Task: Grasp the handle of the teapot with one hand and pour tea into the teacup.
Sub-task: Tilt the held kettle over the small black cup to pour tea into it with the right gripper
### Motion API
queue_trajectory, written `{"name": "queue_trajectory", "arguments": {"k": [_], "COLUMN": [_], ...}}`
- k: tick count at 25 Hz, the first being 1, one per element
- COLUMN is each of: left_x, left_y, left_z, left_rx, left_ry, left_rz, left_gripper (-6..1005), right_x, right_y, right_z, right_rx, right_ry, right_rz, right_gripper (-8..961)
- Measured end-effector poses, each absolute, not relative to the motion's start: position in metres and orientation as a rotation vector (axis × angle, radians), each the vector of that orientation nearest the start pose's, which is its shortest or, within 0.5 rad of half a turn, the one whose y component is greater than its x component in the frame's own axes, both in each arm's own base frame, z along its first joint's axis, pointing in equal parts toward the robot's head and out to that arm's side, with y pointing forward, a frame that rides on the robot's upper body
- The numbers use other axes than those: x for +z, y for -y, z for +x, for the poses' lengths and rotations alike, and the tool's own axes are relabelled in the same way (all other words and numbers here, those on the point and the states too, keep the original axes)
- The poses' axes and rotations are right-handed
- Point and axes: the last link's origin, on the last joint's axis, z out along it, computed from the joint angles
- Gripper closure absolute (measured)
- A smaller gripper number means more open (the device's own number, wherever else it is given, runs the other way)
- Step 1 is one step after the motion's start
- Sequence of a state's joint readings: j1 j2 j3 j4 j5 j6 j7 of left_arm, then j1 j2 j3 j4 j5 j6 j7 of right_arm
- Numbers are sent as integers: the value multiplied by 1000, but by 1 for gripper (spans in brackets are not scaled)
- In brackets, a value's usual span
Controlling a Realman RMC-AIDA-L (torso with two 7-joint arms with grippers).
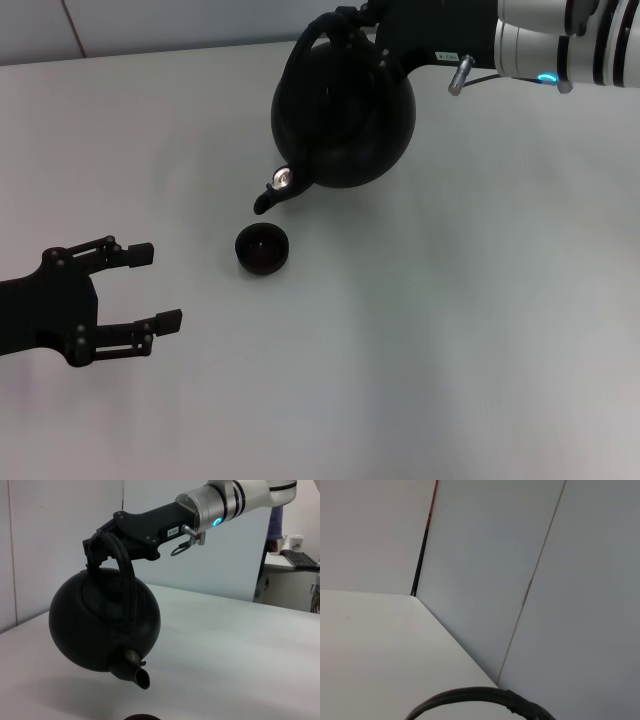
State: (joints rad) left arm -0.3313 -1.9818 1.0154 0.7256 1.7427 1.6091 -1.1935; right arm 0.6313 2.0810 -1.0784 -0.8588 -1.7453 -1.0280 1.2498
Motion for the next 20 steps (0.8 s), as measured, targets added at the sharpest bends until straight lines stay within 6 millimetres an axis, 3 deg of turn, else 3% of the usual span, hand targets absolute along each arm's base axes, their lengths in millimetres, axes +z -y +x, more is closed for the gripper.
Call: {"name": "queue_trajectory", "arguments": {"k": [10,20], "left_x": [18,16], "left_y": [-284,-284], "left_z": [-290,-292], "left_rx": [-649,-642], "left_ry": [350,362], "left_rz": [-2815,-2802], "left_gripper": [149,149], "right_x": [15,11], "right_y": [-423,-422], "right_z": [171,164], "right_rx": [425,358], "right_ry": [31,119], "right_rz": [-2454,-2483], "right_gripper": [807,814]}}
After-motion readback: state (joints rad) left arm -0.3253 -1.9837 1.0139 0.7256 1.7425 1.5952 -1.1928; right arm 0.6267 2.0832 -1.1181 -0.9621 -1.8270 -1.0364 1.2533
